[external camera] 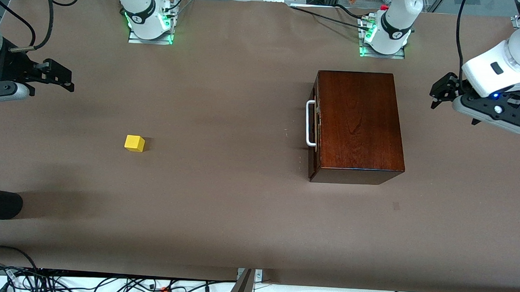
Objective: Open drawer, take yellow block, close drawer
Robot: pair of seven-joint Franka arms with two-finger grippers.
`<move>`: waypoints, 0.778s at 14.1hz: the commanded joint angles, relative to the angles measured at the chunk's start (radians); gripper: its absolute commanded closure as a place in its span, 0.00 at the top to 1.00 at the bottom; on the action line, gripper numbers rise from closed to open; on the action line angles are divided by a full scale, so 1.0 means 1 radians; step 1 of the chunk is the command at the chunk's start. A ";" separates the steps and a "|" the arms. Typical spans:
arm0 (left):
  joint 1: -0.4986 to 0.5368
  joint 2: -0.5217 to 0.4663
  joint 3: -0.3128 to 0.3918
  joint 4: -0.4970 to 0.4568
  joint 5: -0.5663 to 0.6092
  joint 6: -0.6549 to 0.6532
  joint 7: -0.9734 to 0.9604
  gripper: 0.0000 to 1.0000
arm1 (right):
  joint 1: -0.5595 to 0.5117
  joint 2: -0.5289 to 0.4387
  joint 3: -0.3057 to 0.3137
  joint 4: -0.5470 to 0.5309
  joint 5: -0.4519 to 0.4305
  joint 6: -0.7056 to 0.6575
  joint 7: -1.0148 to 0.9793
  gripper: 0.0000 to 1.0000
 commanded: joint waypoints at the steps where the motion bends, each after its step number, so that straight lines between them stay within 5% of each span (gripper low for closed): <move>1: 0.010 -0.074 0.013 -0.104 -0.029 0.041 -0.023 1.00 | -0.001 -0.015 -0.001 0.005 -0.003 -0.020 0.010 1.00; 7: 0.129 -0.074 -0.095 -0.101 -0.060 0.049 -0.105 1.00 | -0.001 -0.015 -0.001 0.005 -0.003 -0.017 0.010 1.00; 11: 0.130 -0.074 -0.088 -0.102 -0.060 0.033 -0.199 1.00 | -0.001 -0.015 -0.004 0.005 -0.003 -0.016 0.008 1.00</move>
